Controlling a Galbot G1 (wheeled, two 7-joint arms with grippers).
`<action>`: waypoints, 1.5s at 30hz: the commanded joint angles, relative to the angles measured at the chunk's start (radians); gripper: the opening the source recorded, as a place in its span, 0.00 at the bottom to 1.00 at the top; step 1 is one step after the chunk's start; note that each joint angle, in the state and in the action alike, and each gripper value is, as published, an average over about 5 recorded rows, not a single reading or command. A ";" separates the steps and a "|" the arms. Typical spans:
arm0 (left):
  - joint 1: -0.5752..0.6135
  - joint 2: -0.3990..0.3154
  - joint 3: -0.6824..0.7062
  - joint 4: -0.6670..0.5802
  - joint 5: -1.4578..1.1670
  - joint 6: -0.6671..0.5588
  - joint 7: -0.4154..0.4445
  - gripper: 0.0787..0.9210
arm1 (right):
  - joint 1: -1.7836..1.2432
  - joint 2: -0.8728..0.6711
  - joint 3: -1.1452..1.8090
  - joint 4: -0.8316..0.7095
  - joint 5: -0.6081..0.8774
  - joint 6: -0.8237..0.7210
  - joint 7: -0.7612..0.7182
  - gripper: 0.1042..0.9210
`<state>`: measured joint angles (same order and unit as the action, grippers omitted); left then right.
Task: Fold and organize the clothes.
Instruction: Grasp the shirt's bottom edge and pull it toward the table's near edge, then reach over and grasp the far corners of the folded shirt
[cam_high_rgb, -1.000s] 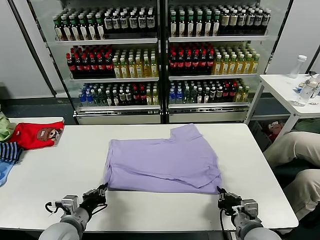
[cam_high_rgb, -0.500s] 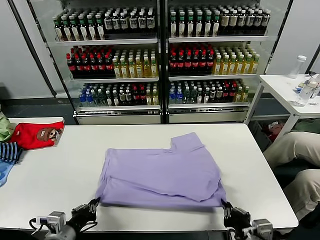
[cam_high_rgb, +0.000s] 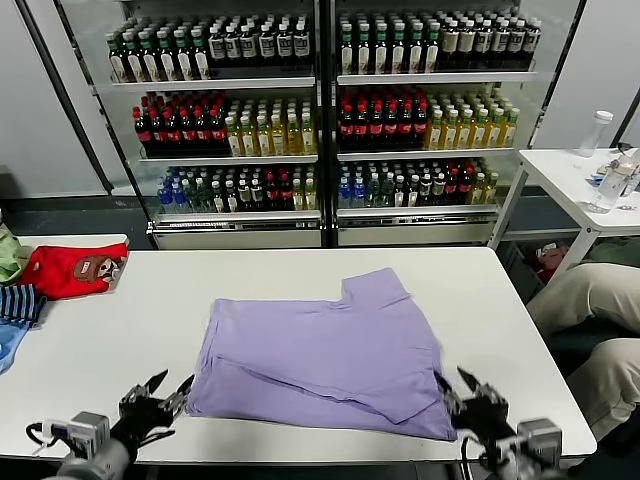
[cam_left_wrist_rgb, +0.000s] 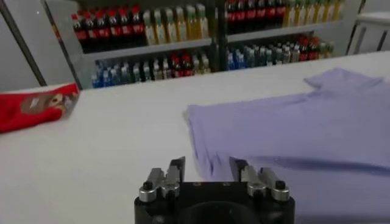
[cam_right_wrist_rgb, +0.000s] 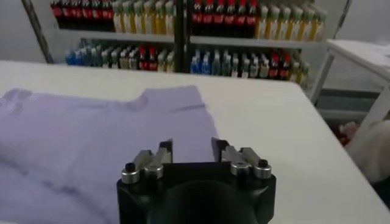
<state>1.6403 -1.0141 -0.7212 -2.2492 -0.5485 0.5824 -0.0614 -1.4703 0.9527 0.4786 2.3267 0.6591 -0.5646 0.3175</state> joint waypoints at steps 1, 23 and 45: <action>-0.445 0.034 0.168 0.273 -0.060 -0.001 0.014 0.78 | 0.582 0.038 -0.259 -0.373 0.041 -0.014 0.021 0.71; -0.812 -0.009 0.375 0.795 0.037 -0.054 0.138 0.88 | 1.025 0.409 -0.397 -1.182 -0.077 0.024 0.020 0.88; -0.840 -0.024 0.399 0.901 0.079 -0.079 0.201 0.74 | 1.005 0.470 -0.359 -1.266 -0.094 0.037 0.013 0.76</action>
<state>0.8252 -1.0343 -0.3349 -1.4007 -0.4835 0.5077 0.1148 -0.4874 1.3934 0.1209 1.1194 0.5677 -0.5296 0.3294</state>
